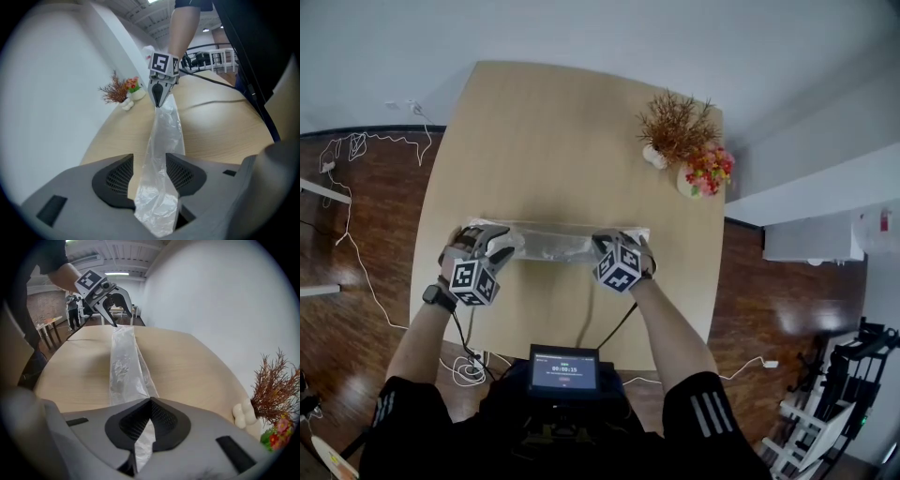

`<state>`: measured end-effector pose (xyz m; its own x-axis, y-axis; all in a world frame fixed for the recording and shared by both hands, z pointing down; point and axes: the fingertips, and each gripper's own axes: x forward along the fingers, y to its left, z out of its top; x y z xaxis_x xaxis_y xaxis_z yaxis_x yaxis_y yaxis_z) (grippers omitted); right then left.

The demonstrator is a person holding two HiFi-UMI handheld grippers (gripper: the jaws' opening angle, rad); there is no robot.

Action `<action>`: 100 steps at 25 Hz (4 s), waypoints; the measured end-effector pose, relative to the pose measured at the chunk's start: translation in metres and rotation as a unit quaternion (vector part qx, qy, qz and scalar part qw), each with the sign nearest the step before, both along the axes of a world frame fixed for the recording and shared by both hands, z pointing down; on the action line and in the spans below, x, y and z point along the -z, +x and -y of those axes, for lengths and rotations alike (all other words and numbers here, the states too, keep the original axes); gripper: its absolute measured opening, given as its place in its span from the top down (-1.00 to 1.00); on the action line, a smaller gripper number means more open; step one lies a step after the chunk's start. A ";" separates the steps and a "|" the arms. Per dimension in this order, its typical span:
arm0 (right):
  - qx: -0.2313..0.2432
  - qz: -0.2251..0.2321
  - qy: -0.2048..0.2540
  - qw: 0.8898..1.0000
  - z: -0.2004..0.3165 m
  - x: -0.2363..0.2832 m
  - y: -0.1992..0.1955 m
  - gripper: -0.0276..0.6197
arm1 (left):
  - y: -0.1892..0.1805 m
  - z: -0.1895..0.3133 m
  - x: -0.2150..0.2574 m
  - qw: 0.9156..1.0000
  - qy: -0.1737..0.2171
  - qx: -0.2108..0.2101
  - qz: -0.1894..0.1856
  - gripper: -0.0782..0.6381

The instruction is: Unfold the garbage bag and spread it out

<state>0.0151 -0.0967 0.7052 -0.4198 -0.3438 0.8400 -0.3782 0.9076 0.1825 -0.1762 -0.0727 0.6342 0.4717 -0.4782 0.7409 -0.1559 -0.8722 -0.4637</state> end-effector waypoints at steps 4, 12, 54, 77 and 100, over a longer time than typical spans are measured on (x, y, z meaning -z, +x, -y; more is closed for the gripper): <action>0.008 0.007 0.021 1.000 -0.004 0.012 -0.003 0.86 | 0.001 0.006 0.011 1.000 0.000 -0.013 0.018 0.07; 0.016 0.018 0.056 0.998 -0.020 0.037 -0.005 0.86 | 0.017 -0.003 -0.034 0.989 -0.053 -0.091 0.104 0.04; -0.101 0.039 0.020 0.994 -0.155 0.017 0.056 0.82 | 0.052 -0.164 -0.082 0.975 -0.124 -0.159 0.091 0.78; -0.163 0.127 -0.075 0.976 -0.157 0.034 0.079 0.40 | 0.046 -0.188 -0.133 0.959 -0.188 -0.167 0.132 0.78; -0.147 0.046 -0.128 0.980 -0.106 -0.045 0.085 0.41 | 0.034 -0.155 -0.134 0.963 -0.200 -0.114 0.138 0.78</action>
